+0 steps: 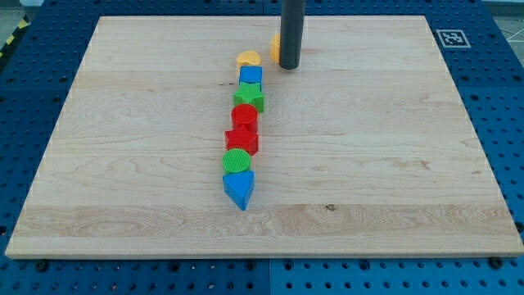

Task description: Move the yellow hexagon closer to the yellow heart

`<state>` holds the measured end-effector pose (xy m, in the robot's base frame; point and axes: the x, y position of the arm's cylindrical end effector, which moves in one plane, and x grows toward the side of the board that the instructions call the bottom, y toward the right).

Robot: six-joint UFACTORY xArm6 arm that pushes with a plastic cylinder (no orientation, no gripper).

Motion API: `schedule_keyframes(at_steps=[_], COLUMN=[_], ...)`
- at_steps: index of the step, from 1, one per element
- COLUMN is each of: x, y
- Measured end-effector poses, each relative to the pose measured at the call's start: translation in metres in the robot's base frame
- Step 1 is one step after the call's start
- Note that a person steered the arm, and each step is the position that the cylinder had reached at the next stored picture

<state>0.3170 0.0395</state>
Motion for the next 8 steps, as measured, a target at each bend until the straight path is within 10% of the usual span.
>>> schedule_keyframes(at_steps=[8], x=[-0.003], y=[0.08])
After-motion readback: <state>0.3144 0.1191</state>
